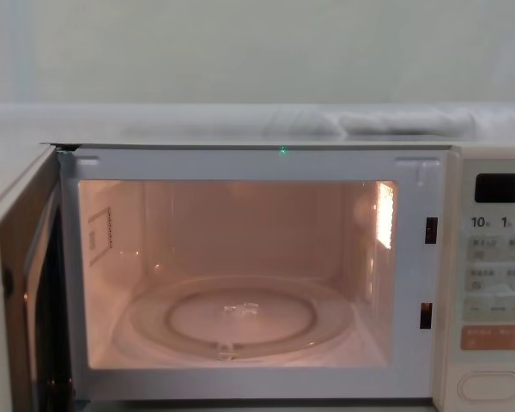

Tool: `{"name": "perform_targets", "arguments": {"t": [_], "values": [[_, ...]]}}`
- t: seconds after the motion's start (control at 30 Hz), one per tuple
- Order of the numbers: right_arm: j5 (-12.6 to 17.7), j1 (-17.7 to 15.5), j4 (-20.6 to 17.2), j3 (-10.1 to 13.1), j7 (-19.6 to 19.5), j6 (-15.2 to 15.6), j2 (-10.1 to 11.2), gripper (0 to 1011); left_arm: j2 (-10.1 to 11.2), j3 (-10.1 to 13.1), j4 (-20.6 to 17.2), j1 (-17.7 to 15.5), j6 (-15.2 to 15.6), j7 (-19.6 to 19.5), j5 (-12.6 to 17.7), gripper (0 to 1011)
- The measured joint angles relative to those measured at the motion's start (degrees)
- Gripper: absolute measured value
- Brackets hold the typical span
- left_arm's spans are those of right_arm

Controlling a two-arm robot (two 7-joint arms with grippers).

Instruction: Press the button to open the microwave door with one hand; close the microwave door with the other hand.

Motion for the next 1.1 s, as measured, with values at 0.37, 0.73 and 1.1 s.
{"name": "perform_targets", "arguments": {"t": [0.37,0.73,1.1], "values": [[0.00,0.00,0.00,0.00,0.00,0.00,0.00,1002,0.00,0.00,0.00,0.00,0.00,0.00,0.00,0],[0.00,0.00,0.00,0.00,0.00,0.00,0.00,1002,-0.74,-0.88,-0.97,0.43,0.58,0.05,0.46,0],[0.00,0.00,0.00,0.00,0.00,0.00,0.00,1002,-0.12,-3.76,-7.62,1.97,6.39,-0.34,1.81,0]]}}
